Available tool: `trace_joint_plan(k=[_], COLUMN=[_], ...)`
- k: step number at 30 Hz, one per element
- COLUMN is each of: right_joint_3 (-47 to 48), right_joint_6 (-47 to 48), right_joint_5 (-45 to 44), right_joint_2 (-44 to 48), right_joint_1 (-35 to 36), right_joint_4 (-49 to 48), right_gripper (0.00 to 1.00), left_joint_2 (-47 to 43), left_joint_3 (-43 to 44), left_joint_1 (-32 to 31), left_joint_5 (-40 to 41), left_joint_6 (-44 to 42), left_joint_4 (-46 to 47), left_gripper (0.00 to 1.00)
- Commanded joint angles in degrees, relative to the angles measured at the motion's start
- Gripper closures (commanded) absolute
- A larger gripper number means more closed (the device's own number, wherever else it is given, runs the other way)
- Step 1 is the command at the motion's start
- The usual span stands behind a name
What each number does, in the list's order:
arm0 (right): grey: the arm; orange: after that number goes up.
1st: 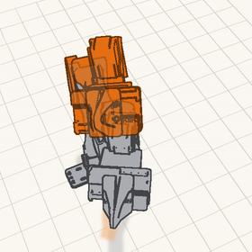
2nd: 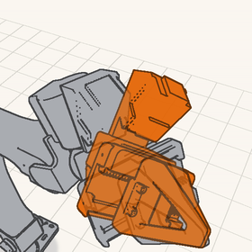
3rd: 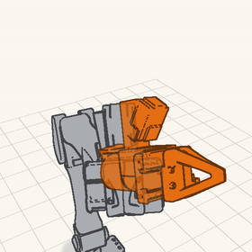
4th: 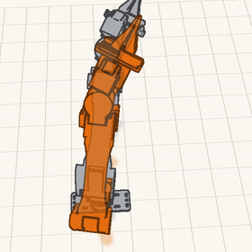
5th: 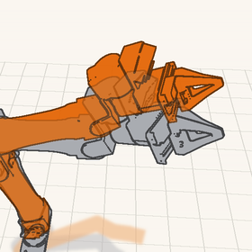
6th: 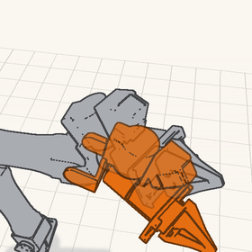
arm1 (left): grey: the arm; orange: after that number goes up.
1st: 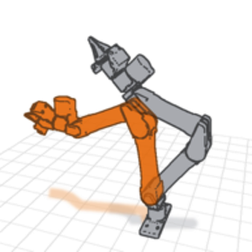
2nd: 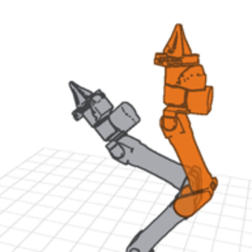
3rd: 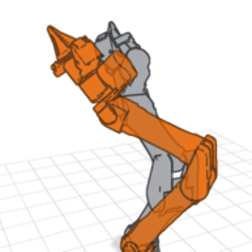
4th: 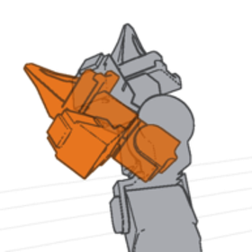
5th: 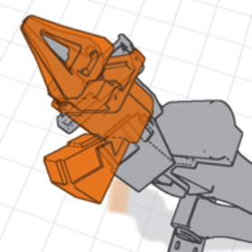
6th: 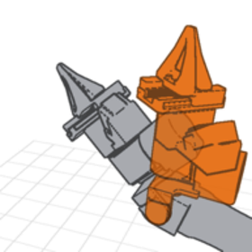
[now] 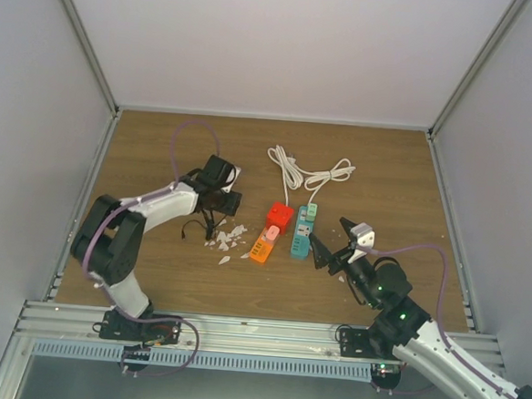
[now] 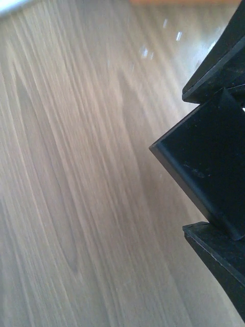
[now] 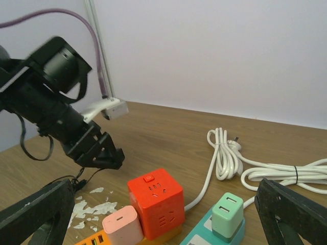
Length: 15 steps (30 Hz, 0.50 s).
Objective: Insert the plug
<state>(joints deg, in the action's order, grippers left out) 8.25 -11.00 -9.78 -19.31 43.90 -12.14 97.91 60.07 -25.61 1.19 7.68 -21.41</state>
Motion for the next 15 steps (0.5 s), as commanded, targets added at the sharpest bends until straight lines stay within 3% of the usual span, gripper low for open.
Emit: trace_joint_plan(k=[1,8,12,15], right_joint_3=[-0.53,0.76,2.06,3.38], right_joint_6=[-0.34,-0.94,-5.9,-11.25], right_joint_5=[1.12,6.68,12.46,11.83], right_joint_2=[-1.42,-8.89,-14.39,-15.71], right_joint_1=[-0.31,-0.39,-0.39,-0.67], right_joint_4=[-2.93,-7.72,-12.74,-12.66], right_gripper=[0.01,0.0,0.0,0.0], left_joint_2=[-9.62,-23.9,-28.95,-31.75], left_joint_3=[-3.47,-11.2,-15.67,-19.01], left_joint_1=[-2.42,-3.4,-5.12,-8.29], left_joint_5=[-6.15,-19.1,-24.52,-25.17], left_joint_6=[2.09,4.79,3.7,0.68], left_joint_4=[7.66,17.0,22.96,26.84], left_gripper=[0.51,0.5,0.5,0.5])
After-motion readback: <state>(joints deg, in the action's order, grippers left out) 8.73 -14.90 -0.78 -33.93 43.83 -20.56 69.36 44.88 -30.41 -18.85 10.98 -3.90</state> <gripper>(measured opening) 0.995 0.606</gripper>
